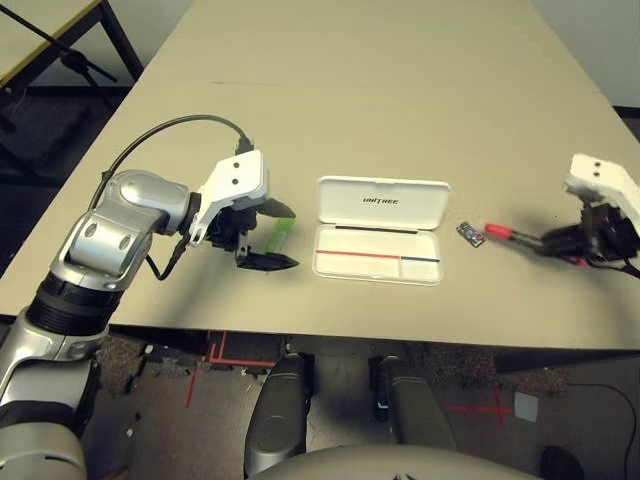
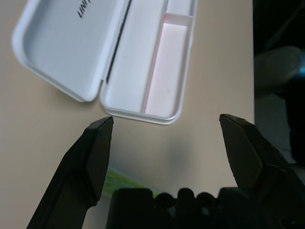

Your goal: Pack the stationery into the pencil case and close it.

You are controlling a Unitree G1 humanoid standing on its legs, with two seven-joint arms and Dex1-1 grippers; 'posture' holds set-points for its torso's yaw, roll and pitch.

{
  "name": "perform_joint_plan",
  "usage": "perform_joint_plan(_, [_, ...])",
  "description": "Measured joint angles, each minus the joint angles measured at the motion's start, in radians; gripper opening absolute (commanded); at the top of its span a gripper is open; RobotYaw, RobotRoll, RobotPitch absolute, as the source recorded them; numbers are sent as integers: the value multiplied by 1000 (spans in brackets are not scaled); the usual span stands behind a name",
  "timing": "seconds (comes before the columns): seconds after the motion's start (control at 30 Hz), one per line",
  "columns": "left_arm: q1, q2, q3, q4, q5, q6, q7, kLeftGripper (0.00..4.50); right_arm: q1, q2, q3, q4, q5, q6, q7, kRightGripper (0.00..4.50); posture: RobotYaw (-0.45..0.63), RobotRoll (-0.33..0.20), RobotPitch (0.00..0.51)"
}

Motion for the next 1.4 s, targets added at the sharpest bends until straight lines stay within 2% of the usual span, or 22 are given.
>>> perform_joint_plan(0.1, [2, 4, 5, 0, -5, 3, 1, 4500, 32, -44, -12, -115, 47, 57, 15, 499, 138, 0, 172])
perform_joint_plan(0.2, [9, 5, 7, -1, -14, 7, 4, 4500, 39, -38, -10, -221, 85, 109, 19, 499, 149, 0, 172])
perform_joint_plan(0.4, [30, 8, 23, -27, -26, 30, 26, 4500, -47, 92, 70, -374, 123, 177, 0, 499, 177, 0, 171])
perform_joint_plan(0.63, [56, 13, 32, -69, -34, 60, 65, 4500, -190, 277, 185, -373, 87, 177, -77, 499, 209, 0, 168])
perform_joint_plan(0.93, [103, 24, 52, -126, -42, 109, 146, 4500, -256, 483, 274, -278, 20, 131, -219, 499, 237, 0, 162])
perform_joint_plan(1.4, [102, 9, 59, -127, -37, 201, 275, 4500, -324, 582, 313, -153, -63, 15, -270, 499, 240, 0, 158])
